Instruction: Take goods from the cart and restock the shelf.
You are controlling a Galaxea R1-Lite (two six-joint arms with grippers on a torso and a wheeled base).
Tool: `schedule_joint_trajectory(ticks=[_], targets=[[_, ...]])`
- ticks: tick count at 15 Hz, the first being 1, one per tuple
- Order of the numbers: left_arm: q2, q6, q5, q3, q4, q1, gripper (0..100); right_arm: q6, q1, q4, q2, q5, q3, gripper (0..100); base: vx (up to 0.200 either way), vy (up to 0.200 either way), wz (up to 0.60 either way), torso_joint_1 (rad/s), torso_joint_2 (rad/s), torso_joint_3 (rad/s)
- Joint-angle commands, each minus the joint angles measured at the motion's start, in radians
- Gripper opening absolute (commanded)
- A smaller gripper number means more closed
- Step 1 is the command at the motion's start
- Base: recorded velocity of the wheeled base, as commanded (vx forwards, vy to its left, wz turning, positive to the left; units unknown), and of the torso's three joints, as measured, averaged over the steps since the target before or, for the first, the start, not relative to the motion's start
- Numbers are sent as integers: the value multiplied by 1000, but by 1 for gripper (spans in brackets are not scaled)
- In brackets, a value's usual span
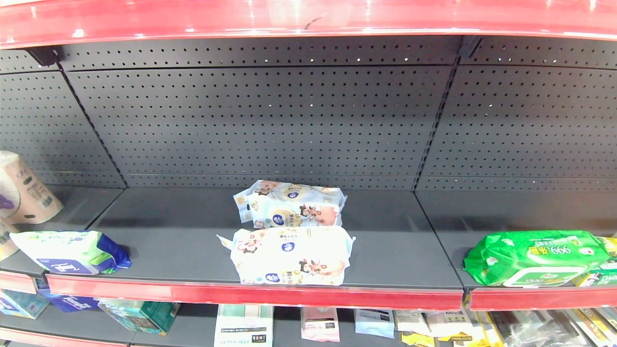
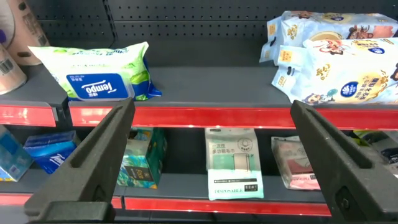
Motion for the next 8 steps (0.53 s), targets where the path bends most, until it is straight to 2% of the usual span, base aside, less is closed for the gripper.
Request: schedule_joint_trajectory(ticks=[1, 8], targets=[[1, 0, 0, 0, 0, 0, 100, 2, 0, 0, 2, 0, 0, 100, 0, 0, 0, 0, 0, 0], [1, 0, 0, 0, 0, 0, 100, 2, 0, 0, 2, 0, 0, 100, 0, 0, 0, 0, 0, 0]])
